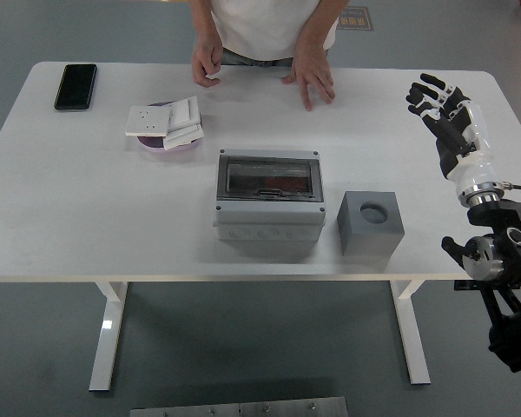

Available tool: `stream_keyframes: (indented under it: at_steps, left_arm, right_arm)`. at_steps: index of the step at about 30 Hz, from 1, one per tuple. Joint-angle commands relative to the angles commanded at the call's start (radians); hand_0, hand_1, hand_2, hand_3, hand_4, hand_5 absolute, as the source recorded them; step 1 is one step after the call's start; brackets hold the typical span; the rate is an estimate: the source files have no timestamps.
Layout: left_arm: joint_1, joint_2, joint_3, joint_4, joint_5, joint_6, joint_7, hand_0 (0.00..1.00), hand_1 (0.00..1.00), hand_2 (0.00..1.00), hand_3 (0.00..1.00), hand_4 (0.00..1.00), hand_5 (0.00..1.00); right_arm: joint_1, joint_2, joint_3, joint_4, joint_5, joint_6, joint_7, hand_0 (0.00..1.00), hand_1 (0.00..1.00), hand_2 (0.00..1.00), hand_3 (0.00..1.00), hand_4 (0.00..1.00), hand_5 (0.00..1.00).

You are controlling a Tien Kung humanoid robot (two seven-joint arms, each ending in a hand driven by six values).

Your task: Fetch the battery,place it into the box,close the lid of the box

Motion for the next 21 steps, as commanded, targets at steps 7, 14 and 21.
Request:
stream_keyframes:
  at_steps: [7, 14, 21]
  left_arm:
    - [0.0, -0.002, 0.0, 0.0, -0.001, 0.0, -0.001, 0.607, 0.72, 0.601, 0.586, 0.449, 0.002]
    - [0.0, -0.001, -0.005, 0.0, 0.004, 0.002, 0.002, 0.607, 0.72, 0.6, 0.586, 0.448, 0.002]
    - [0.0, -0.002, -0.003, 0.0, 0.003, 0.0, 0.0, 0.608, 0.72, 0.601, 0.586, 0.448, 0.002]
  right_arm:
    - [-0.004, -0.001, 0.017, 0.005, 0.02, 0.003, 0.014, 0.782, 0.734, 0.773, 0.788, 0.998, 0.998]
    - [-0.008, 0.002, 0.023, 0.019, 0.003, -0.015, 0.049, 0.8, 0.738, 0.775, 0.789, 0.998, 0.998]
    - [-0.024, -0.001, 0.031, 0.035, -0.005, -0.015, 0.054, 0.785, 0.711, 0.731, 0.739, 0.998, 0.881]
